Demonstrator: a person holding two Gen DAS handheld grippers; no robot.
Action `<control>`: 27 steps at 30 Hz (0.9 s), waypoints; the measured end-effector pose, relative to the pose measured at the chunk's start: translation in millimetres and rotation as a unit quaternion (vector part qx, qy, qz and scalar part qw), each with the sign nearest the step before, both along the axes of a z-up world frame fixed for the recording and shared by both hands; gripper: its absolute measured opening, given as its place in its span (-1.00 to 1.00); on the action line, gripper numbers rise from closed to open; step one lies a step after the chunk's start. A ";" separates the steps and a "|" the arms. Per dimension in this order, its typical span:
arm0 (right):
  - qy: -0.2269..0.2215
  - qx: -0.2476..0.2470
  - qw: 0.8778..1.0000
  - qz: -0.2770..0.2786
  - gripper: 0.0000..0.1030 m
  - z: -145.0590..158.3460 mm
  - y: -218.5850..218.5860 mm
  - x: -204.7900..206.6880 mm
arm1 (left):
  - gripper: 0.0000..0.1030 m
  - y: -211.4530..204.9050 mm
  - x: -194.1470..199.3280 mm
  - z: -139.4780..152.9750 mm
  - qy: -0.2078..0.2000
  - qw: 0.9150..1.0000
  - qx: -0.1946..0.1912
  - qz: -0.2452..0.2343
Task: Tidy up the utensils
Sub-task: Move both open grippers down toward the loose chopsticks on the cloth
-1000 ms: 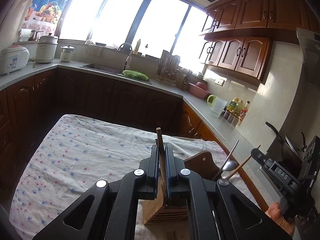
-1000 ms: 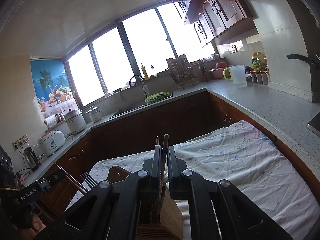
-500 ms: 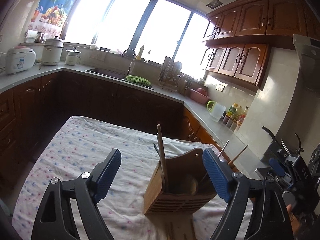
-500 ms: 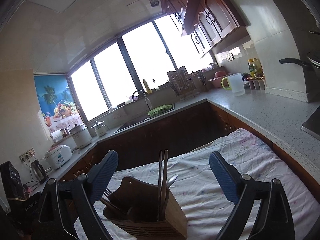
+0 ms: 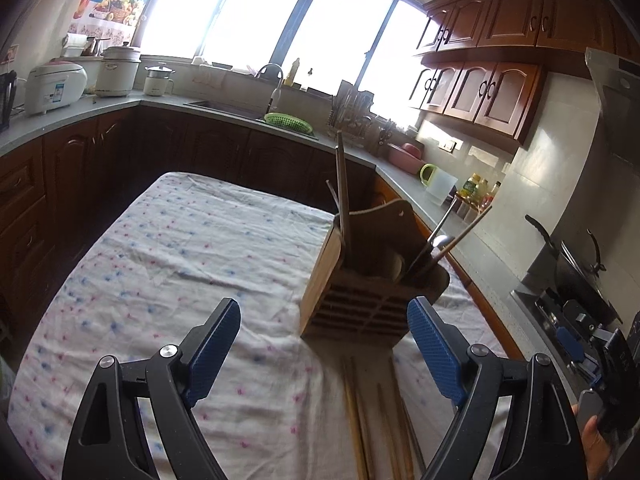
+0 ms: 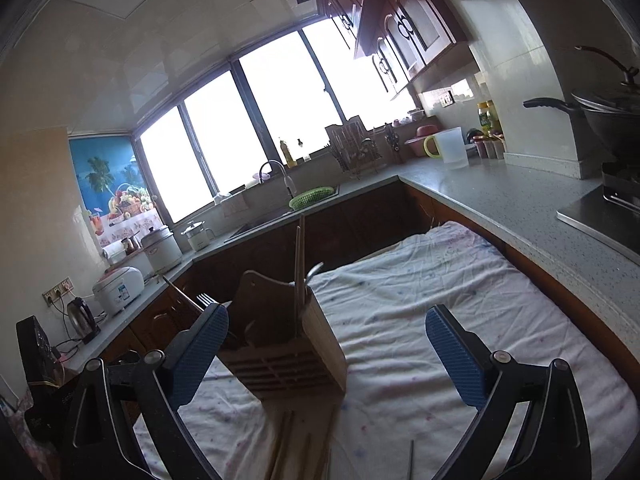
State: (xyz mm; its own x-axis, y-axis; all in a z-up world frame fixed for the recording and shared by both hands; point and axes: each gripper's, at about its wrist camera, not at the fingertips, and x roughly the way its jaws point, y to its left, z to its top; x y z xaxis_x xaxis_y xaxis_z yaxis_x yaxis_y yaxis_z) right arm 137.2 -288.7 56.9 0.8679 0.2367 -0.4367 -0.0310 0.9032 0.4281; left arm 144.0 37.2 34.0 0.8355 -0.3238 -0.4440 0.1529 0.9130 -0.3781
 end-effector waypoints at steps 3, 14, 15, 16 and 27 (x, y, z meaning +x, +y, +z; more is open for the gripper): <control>0.018 -0.001 1.000 -0.005 0.95 -13.3 -5.1 -14.9 | 0.67 -0.9 -6.4 -7.3 0.014 1.000 0.000 0.001; 0.078 -0.005 0.997 -0.006 0.94 -57.6 -9.8 -42.3 | 0.66 -17.2 -14.4 -34.4 0.065 0.998 0.007 -0.008; 0.083 -0.006 0.997 -0.005 0.94 -60.4 -9.1 -43.2 | 0.66 -19.0 -14.7 -35.9 0.068 0.998 0.009 -0.010; 0.087 -0.007 0.996 -0.003 0.94 -62.9 -8.5 -43.4 | 0.66 -20.8 -13.4 -37.8 0.071 0.997 0.012 -0.011; 0.118 -0.028 0.993 0.011 0.94 -75.6 0.1 -40.1 | 0.64 -39.8 8.2 -41.7 0.104 0.993 0.043 -0.027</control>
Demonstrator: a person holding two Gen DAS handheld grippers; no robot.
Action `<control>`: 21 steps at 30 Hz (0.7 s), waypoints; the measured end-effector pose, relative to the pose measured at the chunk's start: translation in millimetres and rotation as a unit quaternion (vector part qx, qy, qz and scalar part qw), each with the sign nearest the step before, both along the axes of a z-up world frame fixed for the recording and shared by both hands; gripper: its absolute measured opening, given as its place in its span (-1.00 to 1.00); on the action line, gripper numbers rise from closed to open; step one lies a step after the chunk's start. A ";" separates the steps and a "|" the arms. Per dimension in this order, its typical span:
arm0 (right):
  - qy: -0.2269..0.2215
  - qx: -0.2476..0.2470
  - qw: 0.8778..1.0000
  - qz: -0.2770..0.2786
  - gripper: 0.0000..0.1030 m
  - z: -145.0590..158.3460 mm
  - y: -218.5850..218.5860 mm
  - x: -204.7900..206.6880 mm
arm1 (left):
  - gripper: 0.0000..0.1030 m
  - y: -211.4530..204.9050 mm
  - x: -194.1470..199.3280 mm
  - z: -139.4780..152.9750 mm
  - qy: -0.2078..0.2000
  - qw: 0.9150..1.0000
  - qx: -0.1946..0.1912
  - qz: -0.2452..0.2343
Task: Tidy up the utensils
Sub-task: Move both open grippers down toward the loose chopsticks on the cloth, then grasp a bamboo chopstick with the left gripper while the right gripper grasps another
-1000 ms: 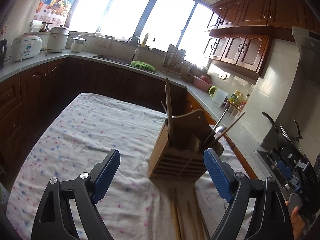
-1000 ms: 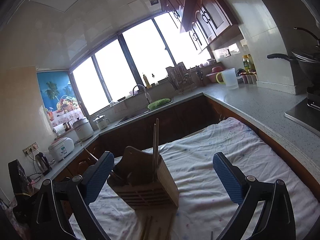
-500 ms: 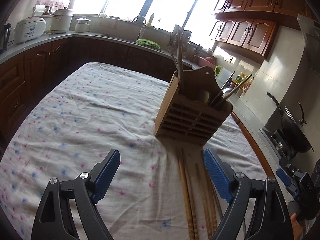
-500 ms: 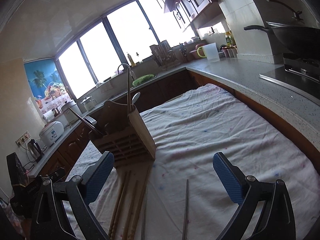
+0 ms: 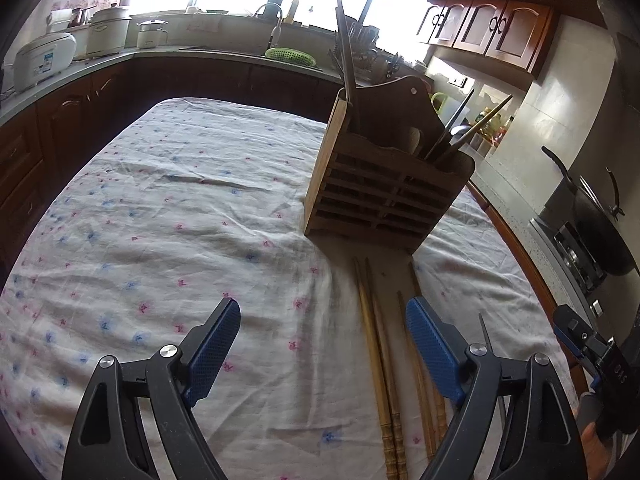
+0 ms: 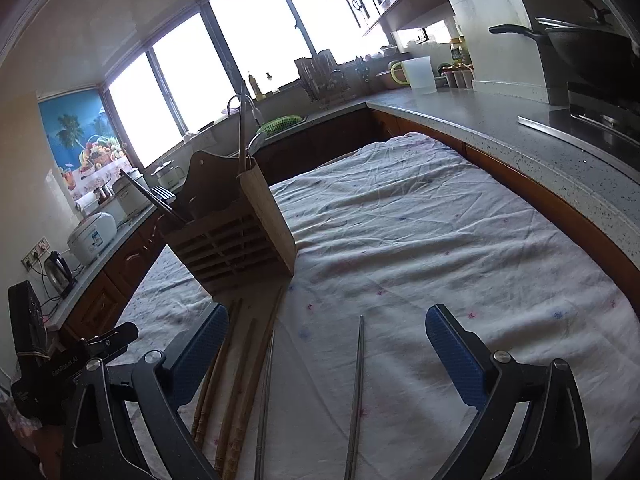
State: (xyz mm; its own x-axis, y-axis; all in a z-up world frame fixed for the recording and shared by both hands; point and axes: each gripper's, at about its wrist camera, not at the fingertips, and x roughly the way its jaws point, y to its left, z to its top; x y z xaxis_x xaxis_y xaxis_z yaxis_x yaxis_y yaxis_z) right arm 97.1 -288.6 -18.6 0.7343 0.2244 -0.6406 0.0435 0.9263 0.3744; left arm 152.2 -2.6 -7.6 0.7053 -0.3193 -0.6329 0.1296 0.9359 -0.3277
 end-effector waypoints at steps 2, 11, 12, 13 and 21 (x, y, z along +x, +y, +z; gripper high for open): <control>0.007 -0.002 1.000 0.002 0.93 -1.6 1.6 3.2 | 0.60 -4.1 6.6 -1.5 0.008 1.000 0.006 -0.005; 0.053 -0.021 0.997 0.061 0.37 -17.6 33.3 40.9 | 0.14 -24.3 48.1 -10.1 0.050 0.998 0.036 -0.027; 0.062 -0.021 0.996 0.069 0.24 -21.7 37.8 47.8 | 0.14 -24.4 51.3 -11.2 0.053 0.998 0.038 -0.026; 0.071 -0.020 0.994 0.077 0.09 -26.2 42.9 55.0 | 0.14 -24.2 54.6 -12.2 0.055 0.997 0.039 -0.024; 0.128 -0.044 0.981 0.135 -0.42 -64.1 87.2 105.7 | 0.07 -23.4 73.1 -23.3 0.072 0.996 0.041 -0.025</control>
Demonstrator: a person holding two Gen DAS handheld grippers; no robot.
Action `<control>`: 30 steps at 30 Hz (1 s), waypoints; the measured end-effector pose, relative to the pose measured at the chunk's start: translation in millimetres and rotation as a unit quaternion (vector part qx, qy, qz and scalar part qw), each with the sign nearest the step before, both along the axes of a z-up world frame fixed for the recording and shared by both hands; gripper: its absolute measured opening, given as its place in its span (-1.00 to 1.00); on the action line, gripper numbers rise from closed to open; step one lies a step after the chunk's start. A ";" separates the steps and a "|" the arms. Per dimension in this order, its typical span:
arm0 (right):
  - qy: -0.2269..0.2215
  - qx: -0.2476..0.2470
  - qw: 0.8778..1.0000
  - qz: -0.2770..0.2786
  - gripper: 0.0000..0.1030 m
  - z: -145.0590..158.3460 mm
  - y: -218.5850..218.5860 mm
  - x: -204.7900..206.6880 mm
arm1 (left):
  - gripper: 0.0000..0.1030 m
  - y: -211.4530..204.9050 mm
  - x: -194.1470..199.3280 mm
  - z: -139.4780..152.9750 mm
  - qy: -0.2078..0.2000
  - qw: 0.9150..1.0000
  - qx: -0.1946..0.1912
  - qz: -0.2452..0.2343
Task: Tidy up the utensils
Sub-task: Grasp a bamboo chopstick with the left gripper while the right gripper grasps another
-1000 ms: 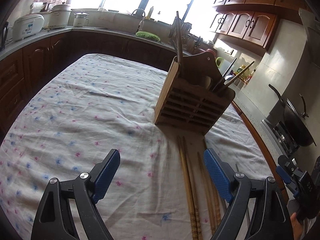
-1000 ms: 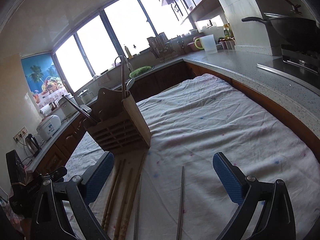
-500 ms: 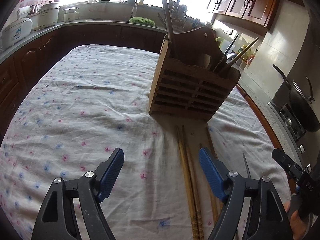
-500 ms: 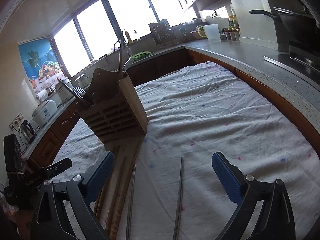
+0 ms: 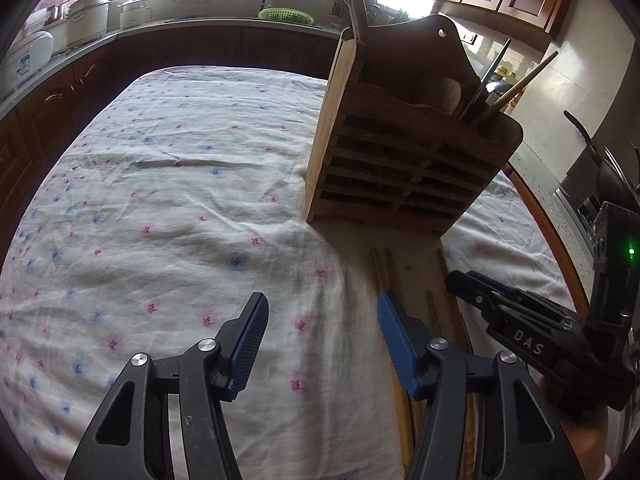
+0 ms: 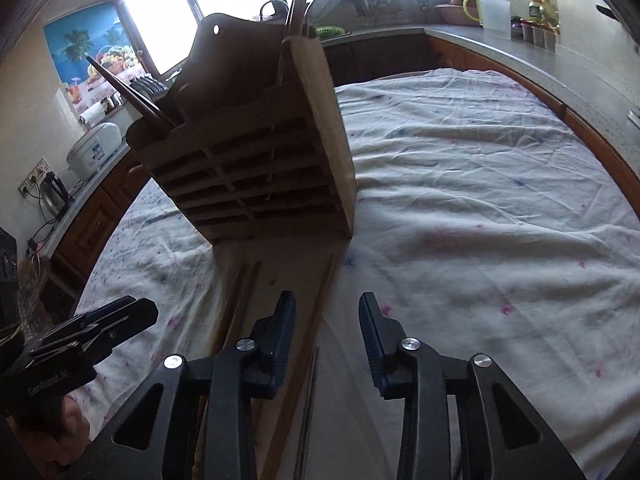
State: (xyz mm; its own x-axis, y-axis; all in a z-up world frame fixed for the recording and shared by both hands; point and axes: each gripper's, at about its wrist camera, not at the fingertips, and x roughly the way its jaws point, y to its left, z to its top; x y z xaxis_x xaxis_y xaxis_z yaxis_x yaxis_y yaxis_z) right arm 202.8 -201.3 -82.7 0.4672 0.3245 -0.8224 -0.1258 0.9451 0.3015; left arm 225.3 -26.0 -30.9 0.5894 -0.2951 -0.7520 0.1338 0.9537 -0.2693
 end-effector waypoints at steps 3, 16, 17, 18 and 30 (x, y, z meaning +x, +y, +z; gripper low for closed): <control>0.004 -0.028 1.000 0.012 -0.70 -8.4 3.8 4.2 | 0.03 -8.7 8.8 -1.9 0.003 1.000 0.003 -0.014; 0.019 -0.003 1.000 -0.015 -0.85 -8.4 -33.4 -4.7 | -0.58 -61.6 41.7 -29.4 0.003 0.991 0.105 -0.084; 0.019 -0.002 1.000 -0.015 -0.84 -8.3 -31.7 -3.8 | -0.66 -61.3 38.1 -29.7 0.001 0.990 0.112 -0.090; 0.018 0.000 1.000 -0.015 -0.80 -8.5 -31.5 -2.9 | -0.69 -59.1 34.8 -30.5 0.001 0.988 0.116 -0.097; 0.007 -0.054 0.999 0.002 -0.73 -10.4 -4.4 10.6 | -0.79 -59.2 40.7 -38.8 -0.001 0.989 0.121 -0.084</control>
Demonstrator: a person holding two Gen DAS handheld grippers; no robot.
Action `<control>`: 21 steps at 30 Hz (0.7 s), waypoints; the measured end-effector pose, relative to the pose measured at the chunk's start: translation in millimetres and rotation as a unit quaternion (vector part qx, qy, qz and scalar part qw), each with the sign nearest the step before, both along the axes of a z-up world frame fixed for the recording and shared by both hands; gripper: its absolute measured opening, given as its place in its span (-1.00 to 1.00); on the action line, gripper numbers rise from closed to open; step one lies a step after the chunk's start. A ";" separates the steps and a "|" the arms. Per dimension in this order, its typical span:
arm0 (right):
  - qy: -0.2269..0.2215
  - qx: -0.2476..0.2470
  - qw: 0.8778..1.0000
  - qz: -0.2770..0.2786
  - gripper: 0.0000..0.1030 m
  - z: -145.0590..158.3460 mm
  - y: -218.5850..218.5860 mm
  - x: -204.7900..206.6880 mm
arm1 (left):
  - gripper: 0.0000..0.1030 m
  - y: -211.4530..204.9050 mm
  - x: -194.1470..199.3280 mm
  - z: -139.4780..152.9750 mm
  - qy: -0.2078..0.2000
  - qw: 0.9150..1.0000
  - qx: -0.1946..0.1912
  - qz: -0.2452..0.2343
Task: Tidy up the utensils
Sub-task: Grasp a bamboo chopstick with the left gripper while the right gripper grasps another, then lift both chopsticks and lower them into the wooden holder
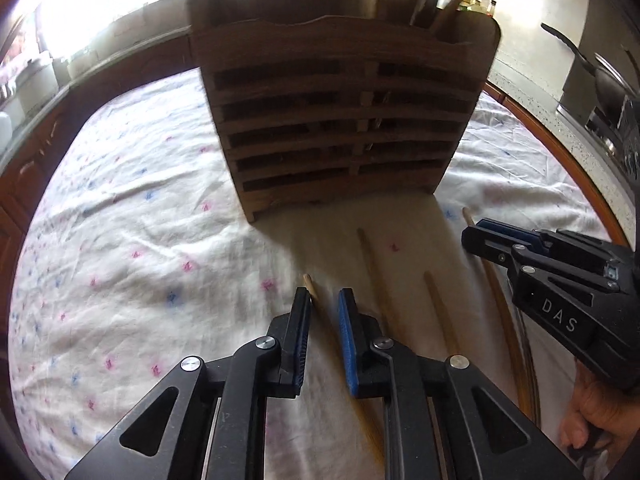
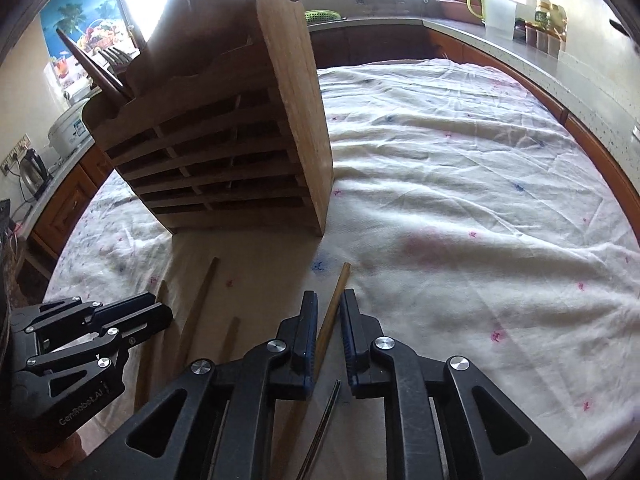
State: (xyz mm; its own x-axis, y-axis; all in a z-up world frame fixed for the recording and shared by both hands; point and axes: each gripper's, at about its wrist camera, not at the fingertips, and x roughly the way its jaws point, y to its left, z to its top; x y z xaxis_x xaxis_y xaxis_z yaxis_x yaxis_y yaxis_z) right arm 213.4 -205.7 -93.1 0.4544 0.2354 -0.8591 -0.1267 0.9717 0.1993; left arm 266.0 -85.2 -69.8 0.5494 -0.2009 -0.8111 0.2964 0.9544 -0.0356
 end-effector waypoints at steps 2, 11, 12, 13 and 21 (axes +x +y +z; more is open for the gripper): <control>-0.002 -0.009 1.000 0.002 -0.74 0.0 2.1 0.1 | -0.86 -6.9 -4.7 1.2 -0.008 1.000 0.003 -0.002; -0.018 0.070 0.997 -0.017 -0.89 25.8 -14.3 -20.0 | -0.94 28.3 -31.0 26.4 -0.009 0.997 -0.081 0.006; -0.027 0.079 0.996 -0.017 -0.89 34.0 -16.2 -25.1 | -0.94 33.3 -36.6 33.0 -0.016 0.996 -0.092 0.006; -0.036 0.086 0.996 -0.017 -0.89 42.4 -17.7 -30.0 | -0.94 38.9 -43.0 41.2 -0.022 0.995 -0.102 0.006; -0.118 0.125 0.985 -0.011 -0.90 119.1 -28.5 -62.9 | -0.94 87.2 -98.1 105.6 -0.090 0.981 -0.173 -0.002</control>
